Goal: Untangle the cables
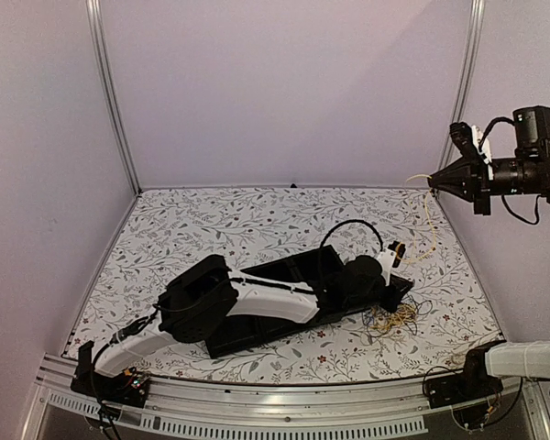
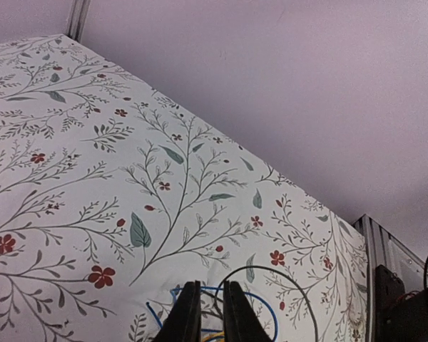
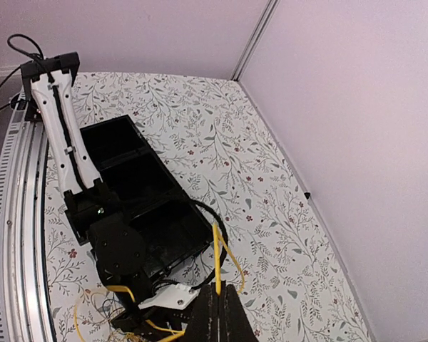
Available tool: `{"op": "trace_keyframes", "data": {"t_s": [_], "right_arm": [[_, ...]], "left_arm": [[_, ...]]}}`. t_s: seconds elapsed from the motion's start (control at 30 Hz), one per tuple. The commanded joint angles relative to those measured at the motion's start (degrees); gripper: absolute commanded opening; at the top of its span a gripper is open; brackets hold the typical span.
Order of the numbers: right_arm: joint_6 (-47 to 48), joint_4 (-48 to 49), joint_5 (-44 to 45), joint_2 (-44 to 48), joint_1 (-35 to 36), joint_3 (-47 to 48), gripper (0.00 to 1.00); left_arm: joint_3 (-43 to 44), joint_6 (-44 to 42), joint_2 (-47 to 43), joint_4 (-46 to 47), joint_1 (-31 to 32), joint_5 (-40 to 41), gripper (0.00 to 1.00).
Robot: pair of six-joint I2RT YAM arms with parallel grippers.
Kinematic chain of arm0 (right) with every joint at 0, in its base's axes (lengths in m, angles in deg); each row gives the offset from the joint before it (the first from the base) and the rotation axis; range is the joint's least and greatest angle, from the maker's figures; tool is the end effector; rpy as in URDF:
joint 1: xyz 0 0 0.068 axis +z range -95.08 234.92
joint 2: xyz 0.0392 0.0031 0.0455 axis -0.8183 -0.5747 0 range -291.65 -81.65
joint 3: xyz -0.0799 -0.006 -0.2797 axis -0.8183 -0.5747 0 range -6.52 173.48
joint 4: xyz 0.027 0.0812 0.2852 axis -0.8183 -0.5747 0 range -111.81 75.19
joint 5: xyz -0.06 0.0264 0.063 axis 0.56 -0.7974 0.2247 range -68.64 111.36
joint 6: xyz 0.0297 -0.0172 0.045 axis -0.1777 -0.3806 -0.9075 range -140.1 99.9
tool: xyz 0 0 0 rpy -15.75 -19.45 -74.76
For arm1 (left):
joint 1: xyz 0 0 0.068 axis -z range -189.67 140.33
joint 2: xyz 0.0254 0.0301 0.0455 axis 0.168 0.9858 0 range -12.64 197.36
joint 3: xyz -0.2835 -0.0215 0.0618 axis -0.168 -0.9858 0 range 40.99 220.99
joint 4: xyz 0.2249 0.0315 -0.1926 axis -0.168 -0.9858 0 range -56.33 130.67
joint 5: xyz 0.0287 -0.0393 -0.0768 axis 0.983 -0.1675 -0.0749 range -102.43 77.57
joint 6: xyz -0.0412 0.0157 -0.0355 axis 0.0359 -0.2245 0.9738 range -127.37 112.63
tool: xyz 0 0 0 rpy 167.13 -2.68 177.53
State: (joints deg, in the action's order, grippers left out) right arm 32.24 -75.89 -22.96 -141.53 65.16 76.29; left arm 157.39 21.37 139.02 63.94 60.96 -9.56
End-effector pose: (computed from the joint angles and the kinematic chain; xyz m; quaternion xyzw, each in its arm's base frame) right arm 0.1882 0.0620 0.4605 -0.5735 0.6261 0.1711 0.4998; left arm 0.2161 -0.6087 0.1097 0.2630 0.7311 -0.4672 0.4219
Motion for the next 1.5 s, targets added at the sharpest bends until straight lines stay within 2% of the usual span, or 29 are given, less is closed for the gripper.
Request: {"op": "trace_keyframes", "data": {"t_s": [0.0, 0.2, 0.37, 0.4, 0.47, 0.6, 0.73, 0.8, 0.93, 1.0, 1.13, 1.3, 1.37, 1.47], "right_arm": [[-2.6, -1.74, -7.02, -4.09, -1.77, 12.54, 0.0], [-8.05, 0.89, -12.69, -9.29, -4.77, 27.27, 0.0], [-11.63, 2.87, -15.33, -11.71, -6.69, 30.52, 0.0], [-11.86, 3.39, -15.05, -11.78, -6.66, 29.55, 0.0], [-12.65, 5.12, -14.33, -11.41, -6.65, 26.5, 0.0], [-15.86, 13.58, -12.44, -7.85, -6.64, 16.61, 0.0], [-17.94, 16.83, -11.53, -5.24, -6.64, 11.56, 0.0], [-18.29, 17.91, -11.55, -4.95, -6.64, 8.65, 0.0], [-19.42, 20.18, -12.24, -4.4, -6.68, 2.56, 0.0], [-20.21, 21.14, -12.75, -4.5, -6.64, -0.15, 0.0], [-20.24, 20.63, -13.85, -5.0, -6.58, -4.16, 0.0], [-20.3, 22.05, -13.01, -5.59, -3.67, -8.32, 0.0], [-20.79, 22.78, -12.1, -6.59, -1.24, -9.46, 0.0], [-21.84, 23.96, -10.02, -8.16, 3.72, -10.53, 0.0]], "left_arm": [[3.18, 0.01, 2.97, 0.22, 1.84, -0.94, 0.09], [4.23, -0.07, 4.41, -0.77, 1.98, -0.94, 0.04], [3.83, -1.37, 2.79, -1.03, 1.9, -1.84, 0.06], [3.13, -1.98, 1.62, -0.92, 1.8, -2.36, 0.1], [-0.1, -2.96, -2.8, 0.66, 1.75, -2.24, 0.26], [-11.11, -4.05, -13.09, 5.69, 1.41, -1.1, 0.49], [-20.85, -4.94, -22.85, 7.2, 0.7, -1.33, 0.62], [-24.55, -4.58, -27.07, 6.22, 0.07, -2.36, 0.64], [-31.5, -3.36, -35.58, -0.66, -1.73, -1.29, 0.66], [-35.13, -5.85, -39.93, -5.0, -2.88, -0.5, 0.7], [-39.39, -11.57, -46.71, -19.96, -6.31, 8.32, 0.73], [-40.7, -13.92, -51.54, -35.41, -14.68, 11.3, 0.77], [-40.64, -14.18, -53.33, -38.23, -18.08, 14.26, 0.77], [-40.67, -15.23, -56.4, -37.79, -22.59, 13.48, 0.77]]}}
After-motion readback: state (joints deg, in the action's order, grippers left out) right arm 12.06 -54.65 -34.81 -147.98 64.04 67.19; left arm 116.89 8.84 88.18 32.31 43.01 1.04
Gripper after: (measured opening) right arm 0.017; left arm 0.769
